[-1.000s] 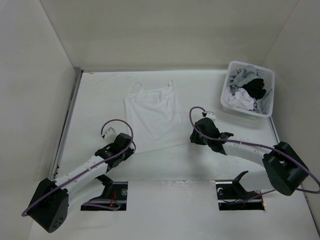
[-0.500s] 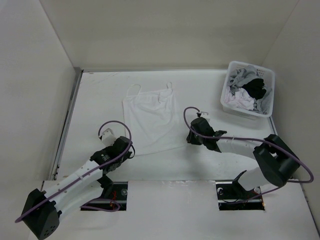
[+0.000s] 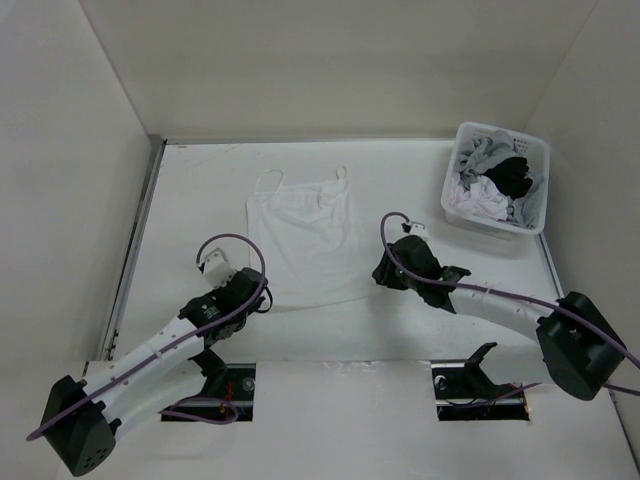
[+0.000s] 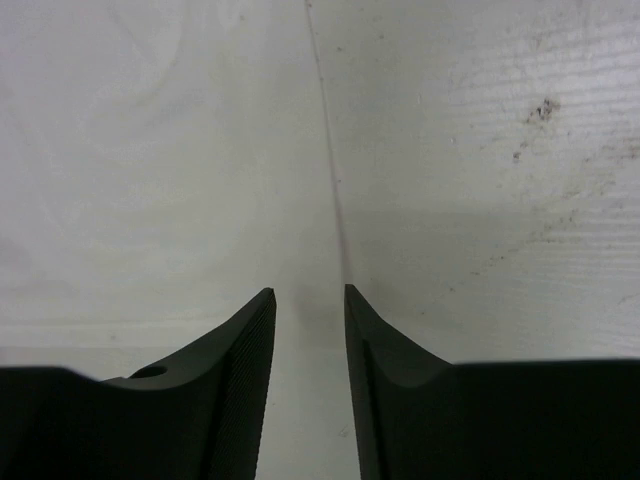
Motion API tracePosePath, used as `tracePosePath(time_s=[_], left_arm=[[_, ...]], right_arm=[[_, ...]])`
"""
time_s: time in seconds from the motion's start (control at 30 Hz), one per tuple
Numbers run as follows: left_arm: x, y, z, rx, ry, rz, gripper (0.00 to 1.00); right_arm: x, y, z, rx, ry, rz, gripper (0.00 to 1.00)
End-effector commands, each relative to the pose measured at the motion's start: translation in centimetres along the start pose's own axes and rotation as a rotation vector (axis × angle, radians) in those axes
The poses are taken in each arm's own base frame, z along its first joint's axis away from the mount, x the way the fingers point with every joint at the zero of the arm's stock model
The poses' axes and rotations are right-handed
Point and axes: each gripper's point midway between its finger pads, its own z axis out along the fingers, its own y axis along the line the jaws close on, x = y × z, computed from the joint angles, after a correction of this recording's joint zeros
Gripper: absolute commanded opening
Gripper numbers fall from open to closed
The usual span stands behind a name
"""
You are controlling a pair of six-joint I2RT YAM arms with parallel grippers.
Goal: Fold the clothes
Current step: Flatten the tank top out, then fold the tank top
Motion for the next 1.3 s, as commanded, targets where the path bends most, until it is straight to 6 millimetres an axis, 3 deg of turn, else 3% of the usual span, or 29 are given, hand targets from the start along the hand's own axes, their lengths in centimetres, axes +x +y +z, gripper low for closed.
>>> tracePosePath(time_s=[0.0, 0.33, 0.43, 0.5, 0.6, 0.67, 0.73, 0.83, 0.9, 1.07, 1.17, 1.27], left_arm=[[-0.6, -0.3, -0.2, 0.002, -0.027, 0.004, 0.00], [-0.3, 0.0, -0.1, 0.011, -0.024, -0.009, 0.00], [-0.2, 0.0, -0.1, 0.018, -0.024, -0.010, 0.00], [-0.2, 0.0, -0.1, 0.021, -0.025, -0.014, 0.00], [-1.1, -1.0, -0.7, 0.046, -0.041, -0.016, 0.00], [-3.1, -3.0, -2.2, 0.098, -0.084, 0.001, 0.00], [-7.0, -5.8, -5.1, 0.168, -0.173, 0.026, 0.00], [-14.5, -9.9, -12.0, 0.294, -0.346, 0.038, 0.00], [-18.5, -12.2, -16.8, 0.387, -0.430, 0.034, 0.00], [-24.5, -15.3, -24.9, 0.561, -0.560, -0.028, 0.00], [-26.7, -16.5, -28.1, 0.632, -0.610, -0.052, 0.00], [-27.8, -17.4, -29.0, 0.632, -0.663, -0.044, 0.00]], right_arm=[[0.8, -0.2, -0.3, 0.000, 0.017, -0.009, 0.48], [3.8, -1.4, 1.1, 0.050, 0.096, -0.029, 0.41], [4.2, -1.3, 1.6, 0.060, 0.111, -0.035, 0.28], [4.0, -1.4, 1.6, 0.063, 0.099, -0.023, 0.09], [2.2, -0.1, 0.3, 0.009, 0.017, 0.003, 0.00], [-0.4, 2.2, -2.5, -0.074, -0.094, 0.000, 0.00], [-3.2, 4.1, -6.2, -0.147, -0.188, -0.002, 0.00], [-8.7, 6.8, -14.6, -0.250, -0.355, -0.011, 0.00], [-11.6, 8.1, -20.1, -0.309, -0.449, -0.030, 0.00], [-16.5, 11.5, -31.2, -0.473, -0.604, -0.038, 0.00], [-18.4, 13.0, -34.8, -0.506, -0.659, -0.050, 0.00], [-19.5, 14.1, -35.3, -0.488, -0.704, -0.085, 0.00]])
